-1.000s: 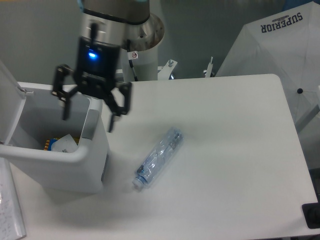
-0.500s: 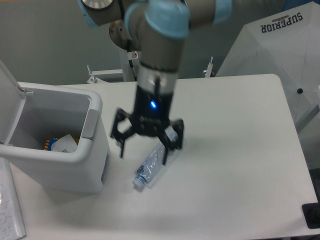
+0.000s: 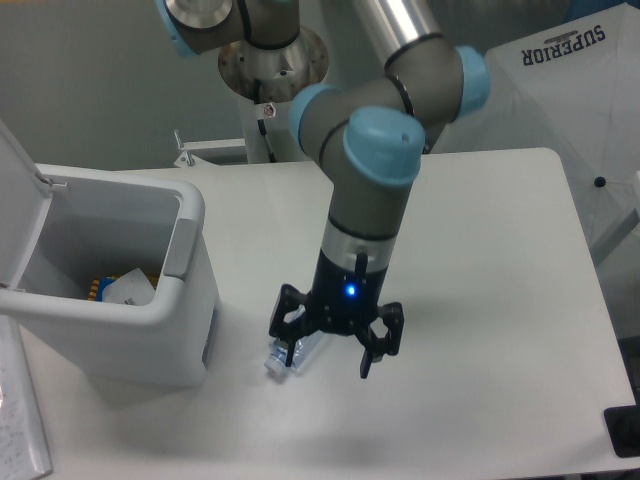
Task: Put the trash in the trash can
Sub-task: 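Move the open gripper down over the clear water bottle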
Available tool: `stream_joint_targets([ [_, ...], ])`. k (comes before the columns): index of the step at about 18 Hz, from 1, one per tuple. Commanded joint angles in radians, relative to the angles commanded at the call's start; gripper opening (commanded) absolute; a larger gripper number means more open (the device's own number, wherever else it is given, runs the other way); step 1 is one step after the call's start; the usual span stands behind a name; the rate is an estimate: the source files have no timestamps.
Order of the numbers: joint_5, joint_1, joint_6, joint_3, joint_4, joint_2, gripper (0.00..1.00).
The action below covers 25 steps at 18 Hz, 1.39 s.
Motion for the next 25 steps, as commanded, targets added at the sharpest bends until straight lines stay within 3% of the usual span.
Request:
stream_joint_targets([
  [4, 0.089, -0.038, 0.037, -0.003, -0.069, -0.032, 1.00],
  [7, 0.182, -0.074, 0.043, 0.001, -0.075, -0.055, 1.00],
  [13, 0.255, -0.110, 0.069, 0.008, -0.078, -0.087, 1.00],
  [25, 0.264, -0.133, 0.204, 0.008, -0.089, -0.109, 1.00],
])
